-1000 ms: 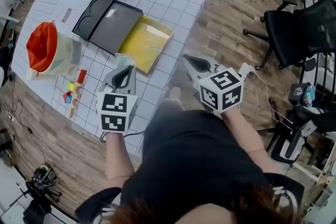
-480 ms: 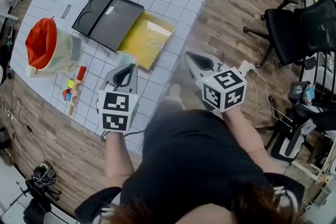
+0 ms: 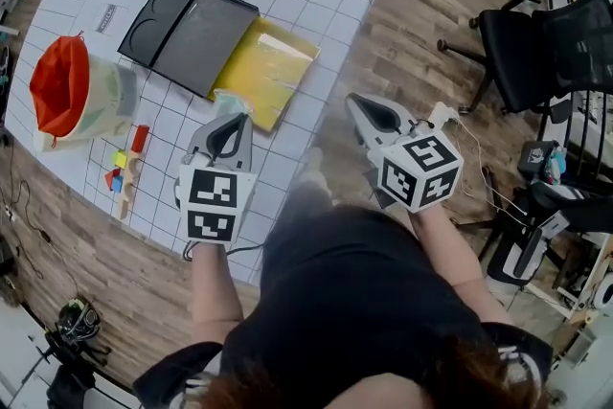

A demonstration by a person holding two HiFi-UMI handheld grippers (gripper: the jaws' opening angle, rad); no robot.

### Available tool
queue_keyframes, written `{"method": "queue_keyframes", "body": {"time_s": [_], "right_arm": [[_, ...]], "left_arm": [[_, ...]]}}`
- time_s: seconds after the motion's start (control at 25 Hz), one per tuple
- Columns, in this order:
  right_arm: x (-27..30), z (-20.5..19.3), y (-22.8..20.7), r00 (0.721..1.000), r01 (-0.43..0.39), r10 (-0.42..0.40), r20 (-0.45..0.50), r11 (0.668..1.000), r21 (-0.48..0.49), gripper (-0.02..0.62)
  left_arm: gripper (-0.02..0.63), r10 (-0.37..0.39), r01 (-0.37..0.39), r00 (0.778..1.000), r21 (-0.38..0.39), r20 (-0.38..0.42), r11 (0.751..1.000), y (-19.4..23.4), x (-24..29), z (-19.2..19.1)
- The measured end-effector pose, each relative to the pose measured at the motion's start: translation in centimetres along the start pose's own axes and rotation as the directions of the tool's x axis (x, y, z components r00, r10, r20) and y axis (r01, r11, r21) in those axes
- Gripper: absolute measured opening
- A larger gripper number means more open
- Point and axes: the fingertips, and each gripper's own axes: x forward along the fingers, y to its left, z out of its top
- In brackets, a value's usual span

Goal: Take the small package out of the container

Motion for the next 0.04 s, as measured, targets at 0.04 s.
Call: {"method": "queue_keyframes", "body": {"time_s": [0.04], "right_arm": [[0.17,0.07,-0.37,1.000,0.007,-0.007,0.002,1.000,0.005,0.015]], "left_arm": [[0.026,-0.005,0.005,1.000,0.002,0.004,1.000,0.10,0.32,0.15]]}}
